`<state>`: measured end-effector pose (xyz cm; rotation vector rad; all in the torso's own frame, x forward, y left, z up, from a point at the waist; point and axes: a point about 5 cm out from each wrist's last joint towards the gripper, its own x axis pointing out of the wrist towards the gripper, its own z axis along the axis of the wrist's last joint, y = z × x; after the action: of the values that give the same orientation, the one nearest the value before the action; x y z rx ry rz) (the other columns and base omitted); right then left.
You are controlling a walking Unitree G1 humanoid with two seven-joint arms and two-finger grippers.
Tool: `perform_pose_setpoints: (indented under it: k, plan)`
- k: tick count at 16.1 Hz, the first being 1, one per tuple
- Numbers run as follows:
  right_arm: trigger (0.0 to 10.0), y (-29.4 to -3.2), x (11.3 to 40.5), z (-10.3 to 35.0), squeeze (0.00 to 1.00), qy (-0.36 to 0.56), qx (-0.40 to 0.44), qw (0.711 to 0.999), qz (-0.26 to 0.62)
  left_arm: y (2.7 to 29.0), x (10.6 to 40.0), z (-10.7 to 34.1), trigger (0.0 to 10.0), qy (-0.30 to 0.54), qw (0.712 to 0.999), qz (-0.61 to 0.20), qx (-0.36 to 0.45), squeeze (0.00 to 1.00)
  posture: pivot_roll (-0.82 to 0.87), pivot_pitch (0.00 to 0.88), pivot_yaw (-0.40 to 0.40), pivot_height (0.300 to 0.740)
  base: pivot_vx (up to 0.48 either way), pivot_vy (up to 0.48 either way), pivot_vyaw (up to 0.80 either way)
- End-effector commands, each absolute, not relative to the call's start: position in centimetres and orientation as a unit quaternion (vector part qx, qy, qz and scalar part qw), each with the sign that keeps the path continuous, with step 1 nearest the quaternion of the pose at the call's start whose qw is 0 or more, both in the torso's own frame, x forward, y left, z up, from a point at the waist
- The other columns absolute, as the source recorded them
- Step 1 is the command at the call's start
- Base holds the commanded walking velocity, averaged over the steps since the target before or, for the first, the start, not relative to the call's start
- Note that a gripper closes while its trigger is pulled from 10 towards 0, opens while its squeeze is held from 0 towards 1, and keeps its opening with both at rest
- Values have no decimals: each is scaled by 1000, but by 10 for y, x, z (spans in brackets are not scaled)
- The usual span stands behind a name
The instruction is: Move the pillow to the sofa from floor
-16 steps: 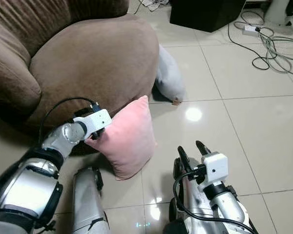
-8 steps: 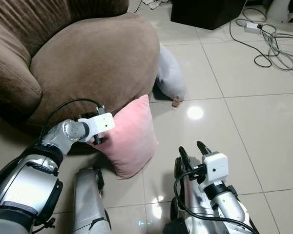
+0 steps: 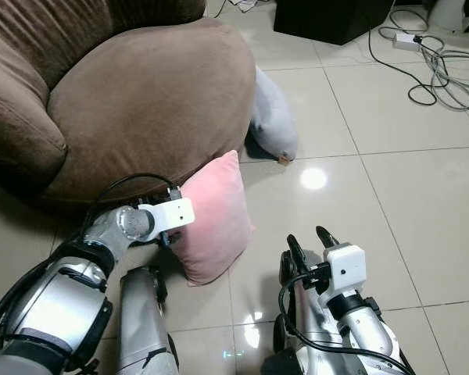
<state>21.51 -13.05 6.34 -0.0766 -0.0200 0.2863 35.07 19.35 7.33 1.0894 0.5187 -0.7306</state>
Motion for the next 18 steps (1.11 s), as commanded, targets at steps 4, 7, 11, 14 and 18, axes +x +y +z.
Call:
perform_pose_setpoints:
  k: [4,7,11,14,18]
  plan:
    - [10000,-134,206,62,0,-1,-44,990,132,194,349,67,10000,237,759,-310,522,0,-113,236,4,485,0,0,0]
    - [10000,-133,204,62,0,1,-42,991,129,193,352,69,10000,230,764,-288,530,0,-115,244,8,485,0,0,0]
    - [10000,-131,199,63,0,2,-38,991,128,185,350,62,10000,218,758,-271,552,0,-128,265,16,485,0,0,0]
    - [10000,-128,191,63,0,6,-33,992,124,176,346,52,10000,210,746,-266,573,0,-152,291,26,485,0,0,0]
    - [10000,-129,183,63,0,12,-31,993,112,170,343,46,0,216,759,-256,558,0,-179,315,39,485,0,0,0]
